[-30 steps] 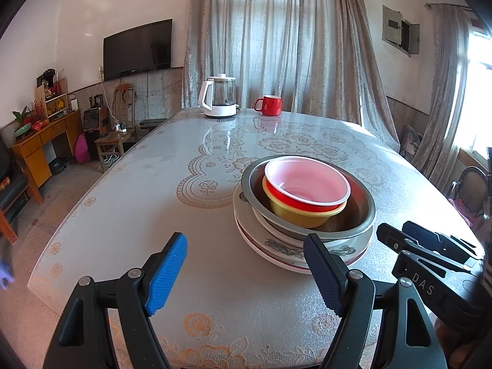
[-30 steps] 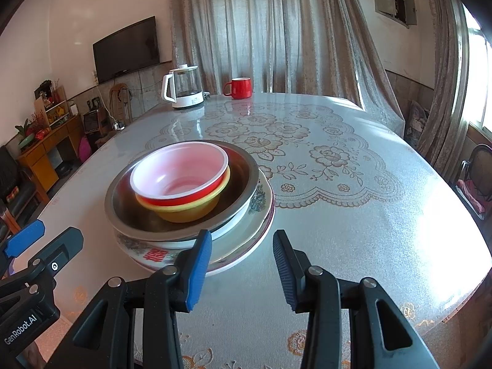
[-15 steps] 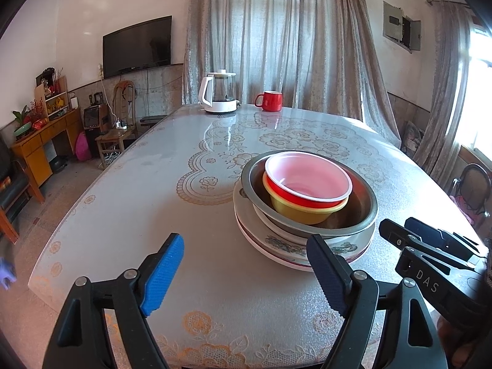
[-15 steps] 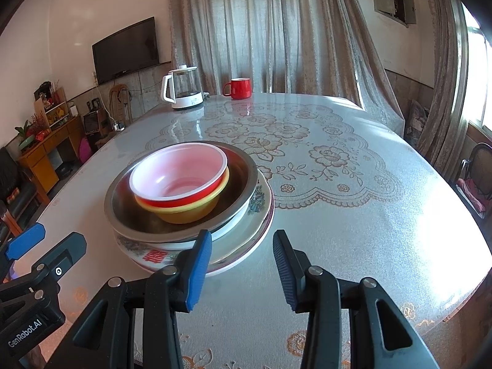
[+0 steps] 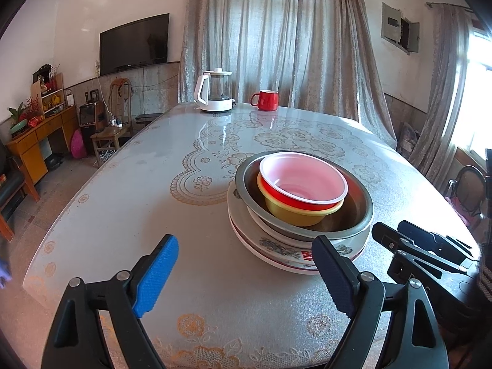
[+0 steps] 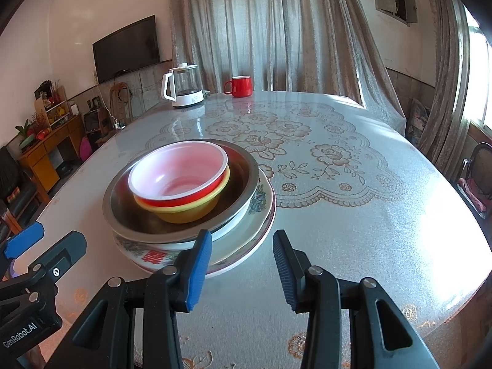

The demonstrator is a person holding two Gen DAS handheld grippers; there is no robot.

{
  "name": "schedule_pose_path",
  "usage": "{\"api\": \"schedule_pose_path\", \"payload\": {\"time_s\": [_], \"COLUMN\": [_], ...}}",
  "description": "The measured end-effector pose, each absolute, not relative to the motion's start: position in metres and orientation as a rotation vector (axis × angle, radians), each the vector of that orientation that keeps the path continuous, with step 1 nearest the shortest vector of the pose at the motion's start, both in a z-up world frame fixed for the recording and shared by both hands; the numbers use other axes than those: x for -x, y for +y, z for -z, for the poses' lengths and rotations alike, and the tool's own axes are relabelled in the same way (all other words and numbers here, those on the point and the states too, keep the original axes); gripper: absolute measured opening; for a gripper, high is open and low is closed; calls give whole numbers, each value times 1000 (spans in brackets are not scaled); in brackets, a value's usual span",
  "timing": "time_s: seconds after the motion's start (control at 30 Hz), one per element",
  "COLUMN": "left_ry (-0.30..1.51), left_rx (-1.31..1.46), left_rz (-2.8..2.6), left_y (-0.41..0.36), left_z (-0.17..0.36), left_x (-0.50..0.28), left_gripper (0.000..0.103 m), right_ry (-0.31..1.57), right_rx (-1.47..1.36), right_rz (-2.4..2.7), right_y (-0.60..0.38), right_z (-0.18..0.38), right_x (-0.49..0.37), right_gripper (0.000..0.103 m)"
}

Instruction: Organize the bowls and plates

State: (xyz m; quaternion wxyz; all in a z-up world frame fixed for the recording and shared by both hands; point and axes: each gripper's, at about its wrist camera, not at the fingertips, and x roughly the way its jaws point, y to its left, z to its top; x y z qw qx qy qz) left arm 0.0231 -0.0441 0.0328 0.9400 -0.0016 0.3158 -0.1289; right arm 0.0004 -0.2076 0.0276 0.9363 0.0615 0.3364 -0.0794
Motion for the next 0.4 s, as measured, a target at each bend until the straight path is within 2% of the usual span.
{"api": "schedule_pose_path", "payload": {"time_s": [0.1, 0.4], "left_ry": [638, 592], "left_rx": [96, 91], "left_rz": [319, 248], "left_y": [-36, -22], "left_z": [-33, -43], "left_x": [-26, -39], "left_gripper": [92, 92], "right_ry": [689, 707], "right_rx": [-128, -182], "right_rz": [163, 208], "right_y": [-209, -241], "right_z": [-26, -24], "right_x": [-2, -13], "right_gripper": [42, 42]}}
